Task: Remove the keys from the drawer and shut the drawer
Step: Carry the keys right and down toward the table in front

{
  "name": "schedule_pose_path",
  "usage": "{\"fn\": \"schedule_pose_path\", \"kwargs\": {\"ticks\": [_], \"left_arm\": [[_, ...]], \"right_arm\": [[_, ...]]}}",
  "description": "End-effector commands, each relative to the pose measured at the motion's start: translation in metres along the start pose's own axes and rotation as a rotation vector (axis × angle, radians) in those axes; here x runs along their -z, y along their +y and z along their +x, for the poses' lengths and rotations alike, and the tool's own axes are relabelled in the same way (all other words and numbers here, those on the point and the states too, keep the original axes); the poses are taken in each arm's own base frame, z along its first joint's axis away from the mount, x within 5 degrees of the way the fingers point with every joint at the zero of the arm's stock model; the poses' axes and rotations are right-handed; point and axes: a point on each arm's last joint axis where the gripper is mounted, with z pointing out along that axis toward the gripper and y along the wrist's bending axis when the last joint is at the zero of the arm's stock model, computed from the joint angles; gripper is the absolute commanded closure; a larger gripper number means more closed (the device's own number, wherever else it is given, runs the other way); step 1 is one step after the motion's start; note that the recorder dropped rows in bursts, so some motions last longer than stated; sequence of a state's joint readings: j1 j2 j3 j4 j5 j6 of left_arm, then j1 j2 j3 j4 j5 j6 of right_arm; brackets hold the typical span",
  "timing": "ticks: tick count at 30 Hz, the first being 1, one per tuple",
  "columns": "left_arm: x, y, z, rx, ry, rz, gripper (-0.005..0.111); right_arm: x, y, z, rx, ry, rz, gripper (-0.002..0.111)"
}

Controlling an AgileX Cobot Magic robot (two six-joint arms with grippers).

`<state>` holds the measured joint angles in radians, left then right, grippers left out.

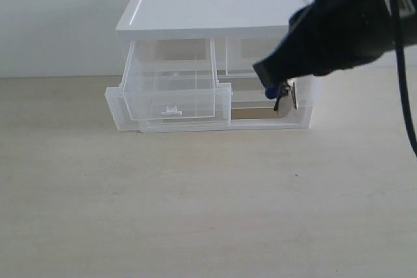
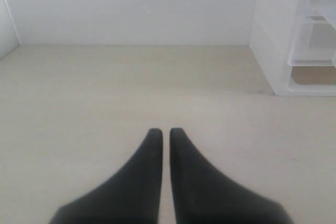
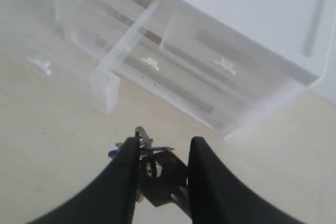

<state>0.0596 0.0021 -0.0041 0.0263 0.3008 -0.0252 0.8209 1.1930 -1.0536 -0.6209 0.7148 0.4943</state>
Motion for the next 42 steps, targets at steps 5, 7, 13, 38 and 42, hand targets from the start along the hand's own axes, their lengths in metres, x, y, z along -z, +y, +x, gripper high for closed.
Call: {"fn": "schedule_pose_path", "kwargs": {"ticks": [5, 7, 13, 38, 42], "left_arm": [[0.0, 0.0, 0.001, 0.014, 0.002, -0.003, 0.102], [0.0, 0.0, 0.001, 0.014, 0.002, -0.003, 0.102], [0.0, 0.0, 0.001, 0.014, 0.002, -0.003, 0.102], [0.0, 0.0, 0.001, 0.014, 0.002, -0.003, 0.102], [0.0, 0.0, 0.001, 0.014, 0.002, -0.003, 0.102]], "right_arm": [[-0.058, -0.021, 0.061, -0.181, -0.025, -0.034, 0.108], [-0.069, -0.025, 0.072, -0.224, -0.025, -0.044, 0.108], [-0.118, -0.023, 0.097, -0.303, 0.018, -0.112, 0.108], [-0.223, -0.019, 0.117, -0.617, -0.042, -0.242, 0.108], [-0.227, -0.012, 0.123, -0.665, -0.004, -0.293, 0.108]]}}
